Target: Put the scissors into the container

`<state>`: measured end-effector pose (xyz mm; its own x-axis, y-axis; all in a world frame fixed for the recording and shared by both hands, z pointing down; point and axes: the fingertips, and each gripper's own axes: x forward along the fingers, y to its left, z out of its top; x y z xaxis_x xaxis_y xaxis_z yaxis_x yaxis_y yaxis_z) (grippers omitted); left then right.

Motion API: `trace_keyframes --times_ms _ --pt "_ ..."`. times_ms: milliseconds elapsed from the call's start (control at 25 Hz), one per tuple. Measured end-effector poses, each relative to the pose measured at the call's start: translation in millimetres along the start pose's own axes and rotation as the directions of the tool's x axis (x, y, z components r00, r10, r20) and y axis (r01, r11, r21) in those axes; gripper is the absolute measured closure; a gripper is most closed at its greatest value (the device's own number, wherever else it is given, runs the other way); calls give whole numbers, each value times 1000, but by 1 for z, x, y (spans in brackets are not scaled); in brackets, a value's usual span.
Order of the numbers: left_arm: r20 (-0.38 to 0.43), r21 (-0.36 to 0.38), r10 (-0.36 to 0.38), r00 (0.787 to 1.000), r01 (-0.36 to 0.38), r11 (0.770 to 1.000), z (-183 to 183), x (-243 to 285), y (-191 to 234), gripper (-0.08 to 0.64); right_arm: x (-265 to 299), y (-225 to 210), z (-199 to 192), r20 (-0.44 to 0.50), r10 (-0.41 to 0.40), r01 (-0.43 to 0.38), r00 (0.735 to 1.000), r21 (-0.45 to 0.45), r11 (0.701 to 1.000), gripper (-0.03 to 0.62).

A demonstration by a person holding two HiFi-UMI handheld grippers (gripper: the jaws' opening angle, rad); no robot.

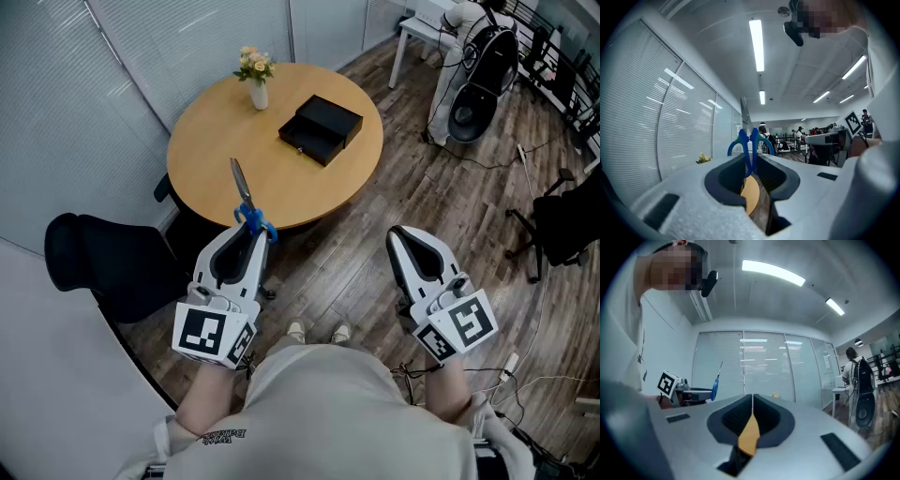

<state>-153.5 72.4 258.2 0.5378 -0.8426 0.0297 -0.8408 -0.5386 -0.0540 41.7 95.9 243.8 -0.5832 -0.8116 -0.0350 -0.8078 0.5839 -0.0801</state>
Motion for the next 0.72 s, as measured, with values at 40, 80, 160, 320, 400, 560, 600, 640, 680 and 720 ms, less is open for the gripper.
trace_keyframes --times_ms 40,80,160,320,400,560,600,640,680,720 --pt "-1 -1 -2 1000 2 1000 0 0 0 474 0 0 1 4 1 -1 1000 7 1000 558" --pt "-2 -2 -4 1000 4 1000 0 0 0 474 1 0 1 7 3 -3 1000 13 1000 558" --pt "-2 -5 -7 1000 7 1000 0 0 -1 474 1 1 2 12 4 -4 1000 23 1000 558" --pt "5 -7 -8 1000 8 1000 4 1 -2 474 1 -1 3 12 6 -6 1000 22 1000 558" --pt "6 -2 -9 1000 9 1000 4 2 -4 474 0 -3 2 11 6 -7 1000 25 1000 558" --pt "0 -2 -11 1000 11 1000 3 6 -9 474 -1 -8 0 4 5 -5 1000 20 1000 558" --pt "-2 -1 -10 1000 10 1000 3 6 -11 474 -1 -9 0 1 5 -5 1000 16 1000 558" --pt "-2 0 -7 1000 7 1000 3 7 -12 474 -2 -10 -1 0 7 -7 1000 15 1000 558" --pt "-1 2 -4 1000 4 1000 3 7 -14 474 -4 -11 -2 -1 10 -10 1000 17 1000 558" --pt "1 5 1 1000 -1 1000 2 7 -16 474 -5 -13 -3 -1 13 -12 1000 20 1000 558"
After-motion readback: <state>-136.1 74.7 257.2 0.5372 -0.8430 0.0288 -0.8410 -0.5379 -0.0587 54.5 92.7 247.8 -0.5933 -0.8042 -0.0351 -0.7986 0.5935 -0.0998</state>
